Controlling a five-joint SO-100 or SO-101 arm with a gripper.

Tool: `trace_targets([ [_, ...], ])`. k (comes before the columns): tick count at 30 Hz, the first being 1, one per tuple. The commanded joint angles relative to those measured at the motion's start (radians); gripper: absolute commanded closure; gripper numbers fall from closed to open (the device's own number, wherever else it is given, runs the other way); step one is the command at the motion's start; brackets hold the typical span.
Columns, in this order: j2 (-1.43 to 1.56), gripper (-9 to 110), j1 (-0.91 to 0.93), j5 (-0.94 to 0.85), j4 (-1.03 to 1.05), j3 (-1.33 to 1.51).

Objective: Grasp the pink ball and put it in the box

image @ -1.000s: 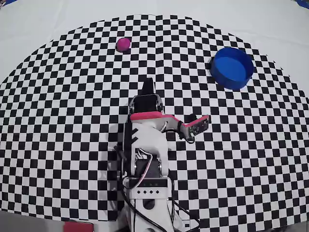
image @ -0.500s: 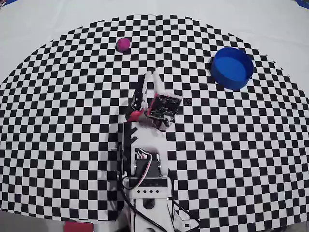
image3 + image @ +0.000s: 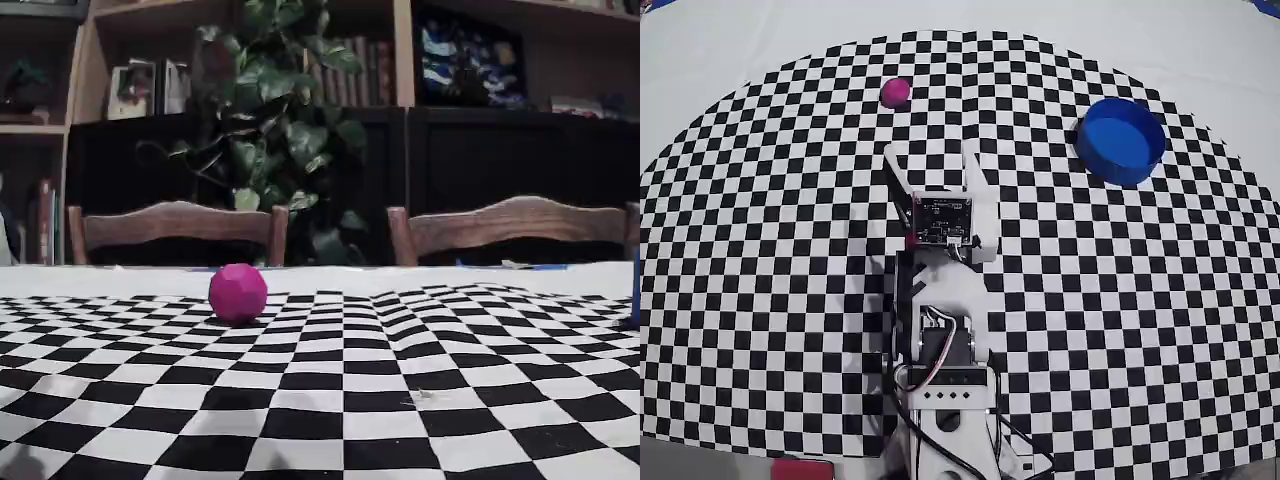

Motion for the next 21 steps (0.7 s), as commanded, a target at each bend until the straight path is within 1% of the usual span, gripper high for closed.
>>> trace_targets([
  [1, -0.008, 69, 0.008, -0.009, -0.021, 0.008],
  [3, -0.008, 68, 0.011, -0.009, -0.023, 0.008],
  [14, -0.031, 67, -0.005, -0.009, -0.023, 0.008],
  [21, -0.038, 68, -0.049, -0.009, -0.023, 0.008],
])
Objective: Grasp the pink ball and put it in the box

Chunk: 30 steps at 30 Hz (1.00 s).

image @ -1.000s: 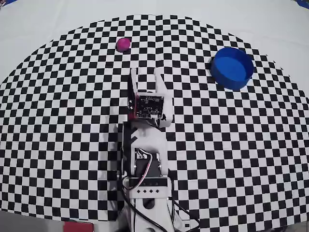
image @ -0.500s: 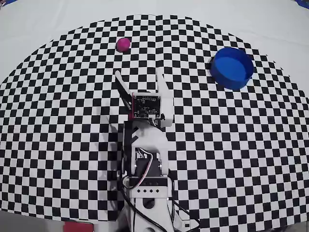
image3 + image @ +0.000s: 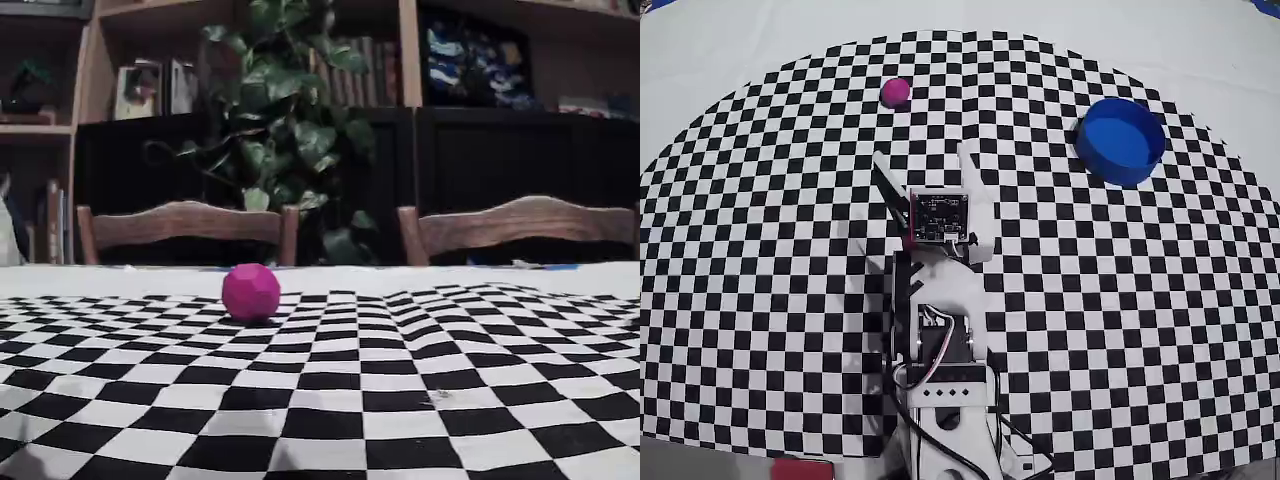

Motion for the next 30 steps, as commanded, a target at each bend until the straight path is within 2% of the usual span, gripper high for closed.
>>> trace_targets([
  [1, -0.006, 68, -0.020, -0.009, -0.017, 0.008],
  [17, -0.015, 68, -0.146, -0.009, -0.017, 0.008],
  [30, -0.029, 68, -0.172, -0.009, -0.015, 0.008],
])
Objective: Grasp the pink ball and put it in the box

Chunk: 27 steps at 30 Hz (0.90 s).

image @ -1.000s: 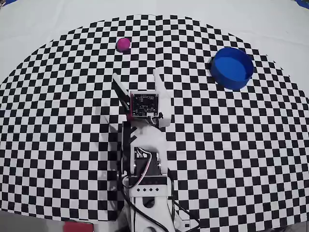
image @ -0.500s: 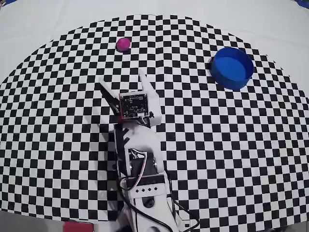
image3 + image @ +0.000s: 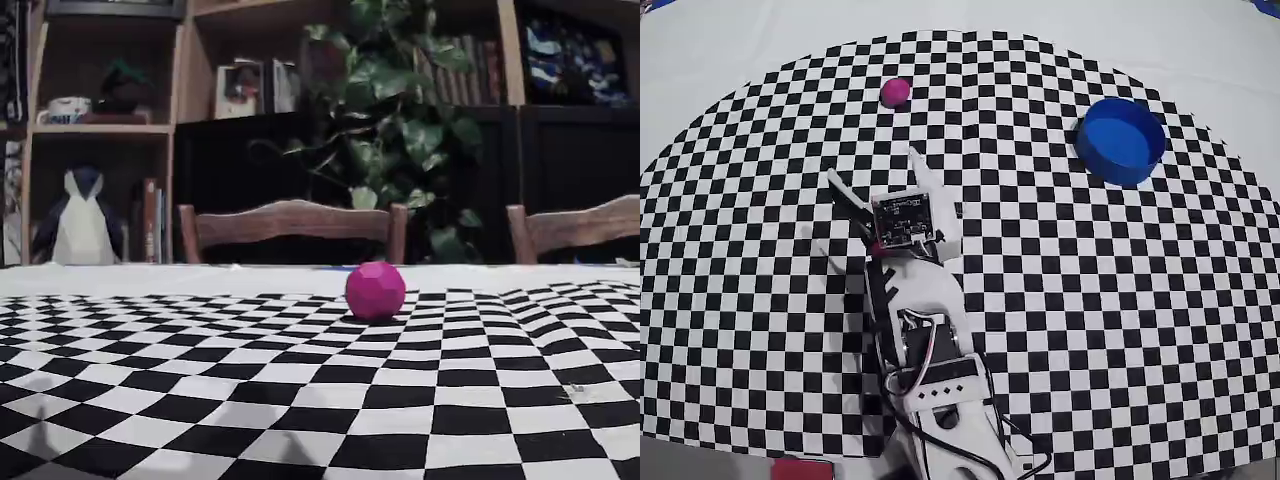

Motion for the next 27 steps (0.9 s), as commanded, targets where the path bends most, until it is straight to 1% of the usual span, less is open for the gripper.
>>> trace_targets([
  [1, -0.011, 68, -0.011, -0.009, -0.014, 0.008],
  [8, -0.012, 68, -0.006, -0.009, -0.015, 0.008],
  [16, -0.077, 67, -0.014, -0.009, -0.097, 0.003],
  [22, -0.163, 67, -0.006, -0.009, -0.176, -0.009],
  [27, -0.272, 67, -0.005, -0.009, -0.181, -0.086],
])
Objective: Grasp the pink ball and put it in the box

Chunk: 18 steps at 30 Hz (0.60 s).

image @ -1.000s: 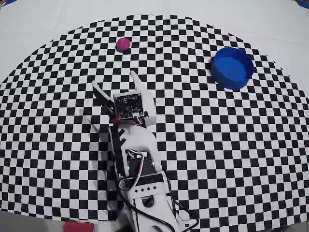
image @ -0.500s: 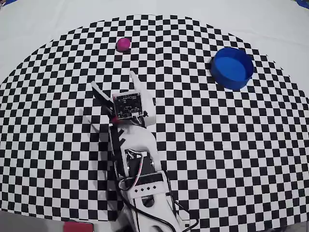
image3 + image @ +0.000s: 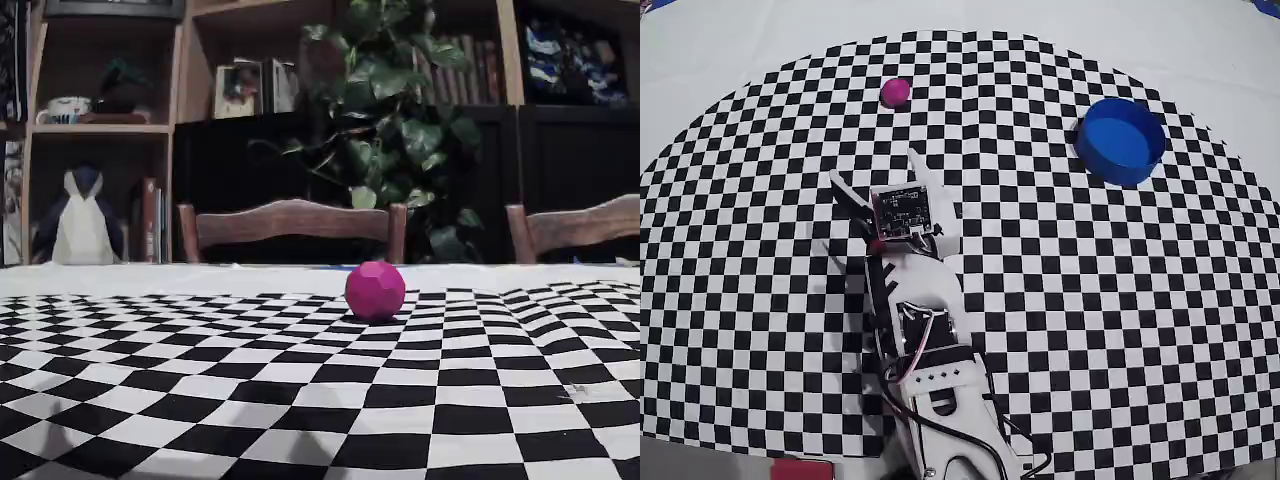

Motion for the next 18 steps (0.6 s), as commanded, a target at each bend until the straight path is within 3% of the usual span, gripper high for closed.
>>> trace_targets([
  [1, -0.064, 67, 0.005, -0.009, -0.018, -0.086],
  [18, -0.318, 67, 0.015, -0.009, -0.014, -0.258],
])
